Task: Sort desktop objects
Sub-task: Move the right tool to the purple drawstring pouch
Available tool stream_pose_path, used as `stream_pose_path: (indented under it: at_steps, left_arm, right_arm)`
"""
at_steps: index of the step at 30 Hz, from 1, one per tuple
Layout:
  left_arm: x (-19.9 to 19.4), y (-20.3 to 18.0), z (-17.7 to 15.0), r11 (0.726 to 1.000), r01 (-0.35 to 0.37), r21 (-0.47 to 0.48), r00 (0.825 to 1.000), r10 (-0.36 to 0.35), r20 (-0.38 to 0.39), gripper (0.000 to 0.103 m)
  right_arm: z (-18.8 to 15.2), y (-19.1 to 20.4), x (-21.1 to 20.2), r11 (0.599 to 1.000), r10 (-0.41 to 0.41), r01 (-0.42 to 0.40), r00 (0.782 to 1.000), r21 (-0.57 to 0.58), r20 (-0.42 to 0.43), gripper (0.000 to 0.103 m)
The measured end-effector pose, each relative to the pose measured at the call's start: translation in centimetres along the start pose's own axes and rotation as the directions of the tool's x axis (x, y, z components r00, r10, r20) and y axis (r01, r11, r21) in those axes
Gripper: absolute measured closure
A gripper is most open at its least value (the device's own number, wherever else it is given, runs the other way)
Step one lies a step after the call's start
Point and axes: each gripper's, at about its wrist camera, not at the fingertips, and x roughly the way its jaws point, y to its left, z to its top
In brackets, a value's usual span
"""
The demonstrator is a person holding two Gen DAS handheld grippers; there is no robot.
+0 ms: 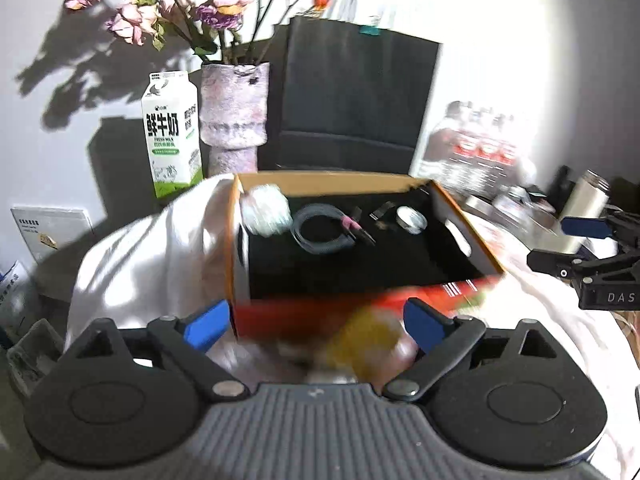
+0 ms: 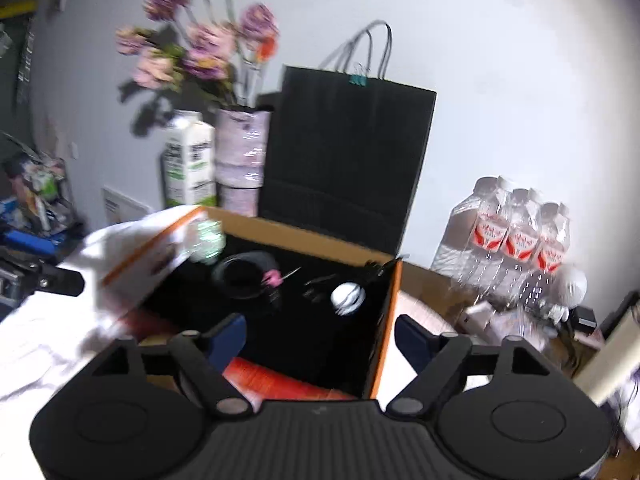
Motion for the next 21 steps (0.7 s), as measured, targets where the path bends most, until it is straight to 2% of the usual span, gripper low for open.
stream_pose_path:
  at_steps: [5, 7, 9, 11, 13, 14, 16, 18, 21]
  left_arm:
    - [-4.4, -0.9, -8.1, 0.998, 0.054, -0.022, 0.998, -0.053, 0.044, 0.002]
    - [-5.8, -0.9, -11.4, 0.995, 0.066, -0.072, 0.996, -0.061, 0.069, 0.000]
    - [-6.8, -1.1, -14.5, 0.993, 0.056, -0.108, 0.996, -0.048, 0.077, 0.000]
    - [-7.2, -1.5, -17.1, 0.996, 0.008, -0.091, 0.998, -0.002, 0.067, 0.000]
    - [-7.1, -1.8, -19.0, 0.994, -0.074, -0.080, 0.996, 0.078, 0.050, 0.000]
    - [-7.2, -1.8, -20.0, 0.993, -0.092, -0.078, 0.995, 0.096, 0.041, 0.000]
    - [-7.3, -1.7, -21.5, 0.994, -0.068, -0.082, 0.998, 0.069, 0.011, 0.000]
    - [-7.4, -1.3, -22.6, 0.995, -0.034, -0.089, 0.999, 0.034, -0.002, 0.000]
    - [-6.8, -1.2, -23.0, 0.995, -0.038, -0.089, 0.999, 0.036, -0.022, 0.000]
  right_arm:
    - [-8.2, 1.9, -6.3, 0.994, 0.056, -0.059, 0.997, 0.089, 0.044, 0.017]
    - [-11.8, 2.9, -8.2, 0.989, 0.032, -0.039, 0.998, 0.146, 0.048, 0.014]
    - [-15.4, 4.1, -9.5, 0.984, 0.011, -0.021, 0.998, 0.176, 0.056, 0.008]
    - [-18.7, 5.2, -10.4, 0.983, -0.005, -0.005, 0.999, 0.184, 0.053, 0.008]
    - [-21.2, 6.0, -10.9, 0.980, -0.040, 0.030, 0.998, 0.196, 0.045, 0.008]
    - [-22.3, 6.4, -11.2, 0.979, -0.063, 0.053, 0.997, 0.196, 0.046, 0.008]
    - [-23.9, 7.3, -11.7, 0.977, -0.105, 0.095, 0.994, 0.193, 0.043, 0.008]
    - [-25.1, 8.0, -11.9, 0.978, -0.114, 0.105, 0.993, 0.180, 0.039, 0.008]
    - [-26.8, 8.7, -11.7, 0.980, -0.125, 0.119, 0.992, 0.159, 0.032, 0.008]
